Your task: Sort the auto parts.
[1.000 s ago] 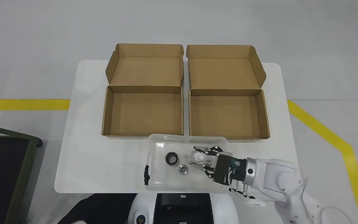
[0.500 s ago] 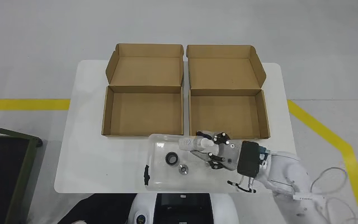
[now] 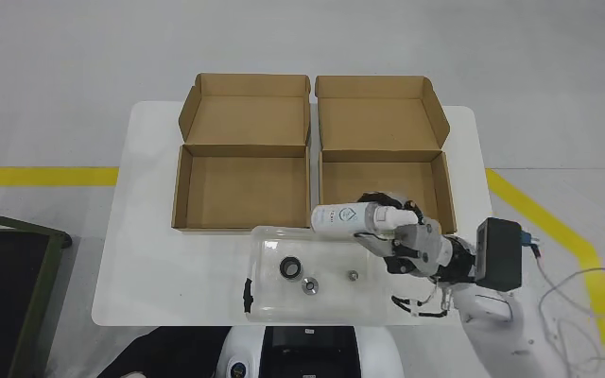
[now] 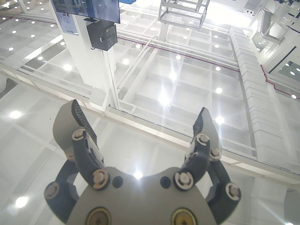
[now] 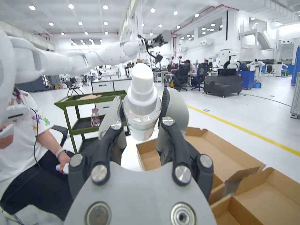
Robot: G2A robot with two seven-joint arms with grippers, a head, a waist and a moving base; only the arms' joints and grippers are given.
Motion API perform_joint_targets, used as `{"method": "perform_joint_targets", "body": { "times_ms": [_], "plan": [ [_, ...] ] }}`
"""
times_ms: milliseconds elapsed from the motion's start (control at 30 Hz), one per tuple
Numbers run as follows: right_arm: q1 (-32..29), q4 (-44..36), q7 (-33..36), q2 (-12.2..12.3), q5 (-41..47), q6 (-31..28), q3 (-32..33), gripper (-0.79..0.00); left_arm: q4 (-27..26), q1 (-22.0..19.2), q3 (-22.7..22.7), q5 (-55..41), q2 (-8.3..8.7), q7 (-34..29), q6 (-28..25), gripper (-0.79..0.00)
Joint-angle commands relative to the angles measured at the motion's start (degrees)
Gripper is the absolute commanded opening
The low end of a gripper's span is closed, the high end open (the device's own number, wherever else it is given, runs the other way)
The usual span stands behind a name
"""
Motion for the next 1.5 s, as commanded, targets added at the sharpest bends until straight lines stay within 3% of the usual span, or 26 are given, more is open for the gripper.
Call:
{"method": "perform_joint_targets", "body": {
  "times_ms": [0, 267, 633, 1100, 1467],
  "plan": [
    [0.67, -0.56, -0.16, -0.06, 0.74, 0.56, 0.44, -0.785, 0.00, 0.00, 0.00, 0.00, 0.00, 0.00, 0.00, 0.000],
    [3.26, -2.32, -1.96, -0.53, 2.53, 3.79, 1.70, -0.785, 0.00, 0.00, 0.00, 0.00, 0.00, 0.00, 0.00, 0.000],
    [4.48, -3.15, -9.43, -1.65, 0.63, 8.68, 1.32, -0.785, 0.00, 0.00, 0.00, 0.00, 0.00, 0.00, 0.00, 0.000],
    [5.30, -1.26, -6.31, -2.19, -3.01, 7.87, -0.59, -0.785, 0.00, 0.00, 0.00, 0.00, 0.00, 0.00, 0.00, 0.000],
    [3.41, 1.77, -0.41, -2.06, -11.58, 8.17, -1.30, -0.785, 0.00, 0.00, 0.00, 0.00, 0.00, 0.00, 0.00, 0.000]
  ]
}}
